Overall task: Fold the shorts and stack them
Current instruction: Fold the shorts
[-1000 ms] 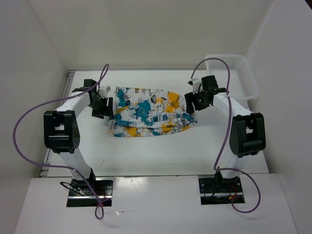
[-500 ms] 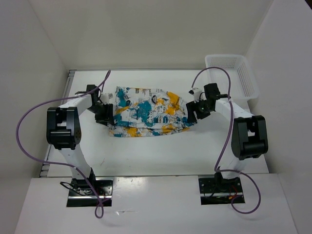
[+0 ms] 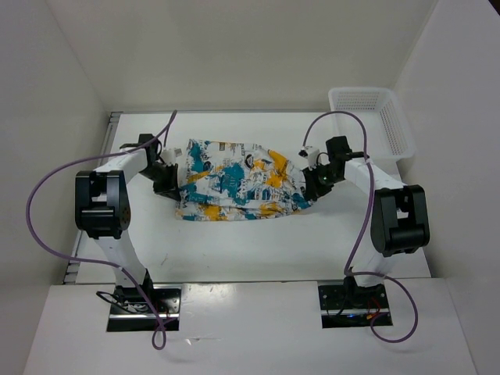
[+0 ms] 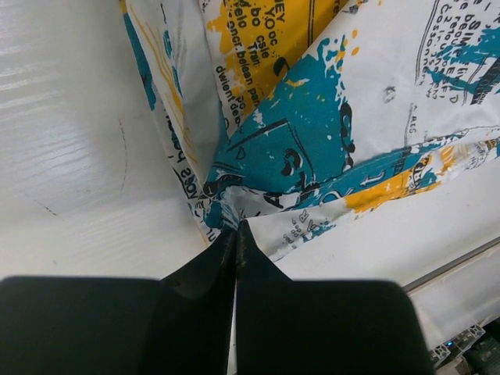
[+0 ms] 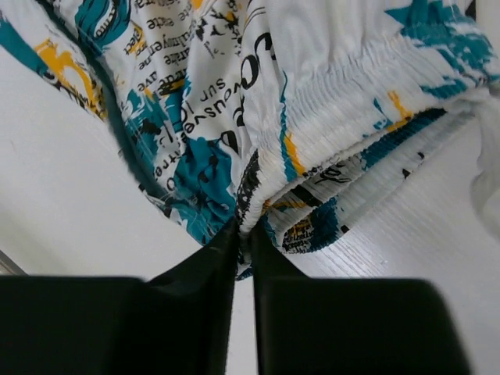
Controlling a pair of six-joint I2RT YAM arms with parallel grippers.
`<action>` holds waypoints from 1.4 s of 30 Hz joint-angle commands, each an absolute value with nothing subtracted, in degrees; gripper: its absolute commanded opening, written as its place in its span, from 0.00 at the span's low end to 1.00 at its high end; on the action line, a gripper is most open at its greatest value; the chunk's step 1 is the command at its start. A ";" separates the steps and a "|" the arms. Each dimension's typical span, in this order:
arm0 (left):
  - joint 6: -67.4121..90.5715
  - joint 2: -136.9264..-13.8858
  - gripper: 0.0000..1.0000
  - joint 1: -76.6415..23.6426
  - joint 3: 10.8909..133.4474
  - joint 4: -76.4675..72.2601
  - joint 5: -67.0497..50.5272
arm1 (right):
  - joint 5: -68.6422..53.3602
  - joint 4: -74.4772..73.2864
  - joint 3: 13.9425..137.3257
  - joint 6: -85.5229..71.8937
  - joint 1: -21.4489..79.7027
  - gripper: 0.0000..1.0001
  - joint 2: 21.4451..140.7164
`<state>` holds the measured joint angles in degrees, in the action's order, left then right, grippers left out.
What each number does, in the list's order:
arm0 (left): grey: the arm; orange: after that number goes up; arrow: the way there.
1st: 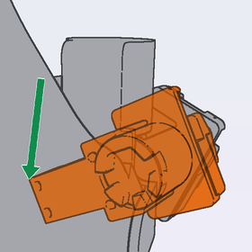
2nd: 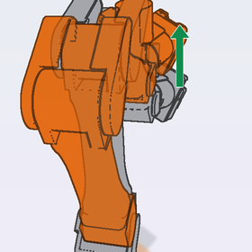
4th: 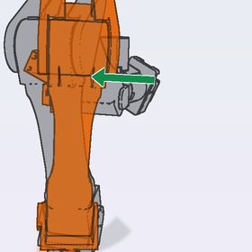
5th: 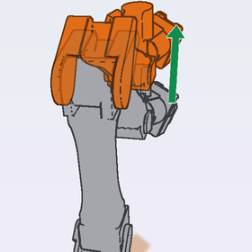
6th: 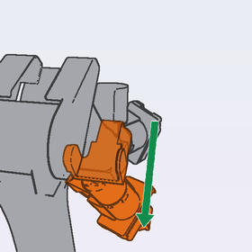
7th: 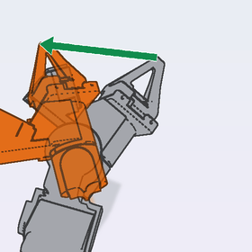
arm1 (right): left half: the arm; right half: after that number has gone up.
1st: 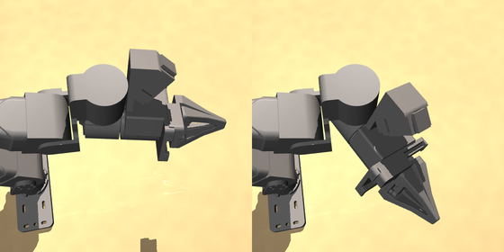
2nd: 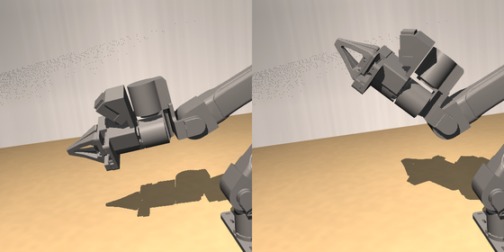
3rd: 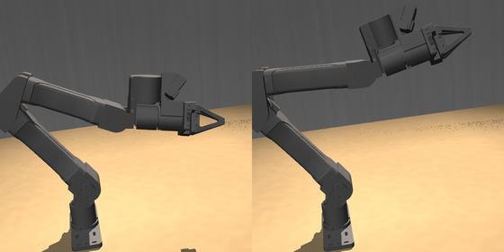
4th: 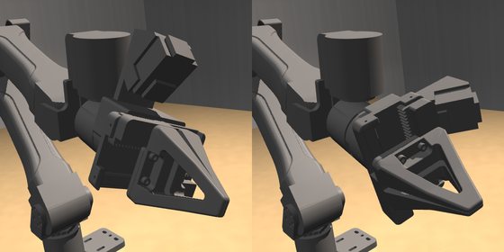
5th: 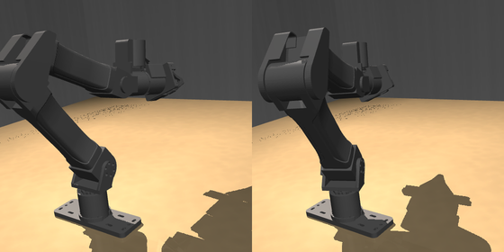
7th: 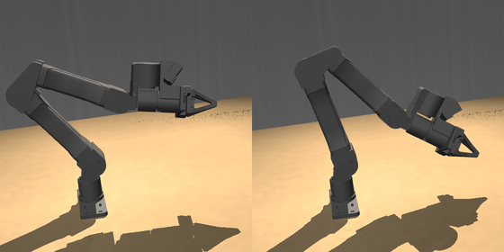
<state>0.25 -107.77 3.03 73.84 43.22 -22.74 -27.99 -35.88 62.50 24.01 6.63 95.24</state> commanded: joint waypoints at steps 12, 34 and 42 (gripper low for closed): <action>0.00 -94.93 0.00 2.99 87.80 61.60 -26.71 | -33.93 -55.27 79.26 38.58 5.80 0.00 97.64; 0.00 -94.84 0.00 -1.14 68.19 61.95 -13.70 | -31.47 -74.44 94.13 52.02 1.93 0.00 105.21; 0.00 -93.69 0.07 -6.23 62.50 59.51 -8.80 | -23.30 -69.97 76.13 53.27 7.55 0.00 101.17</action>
<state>0.21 -94.26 -4.75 65.28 59.72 -12.32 -28.03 -69.73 80.62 52.82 5.19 102.85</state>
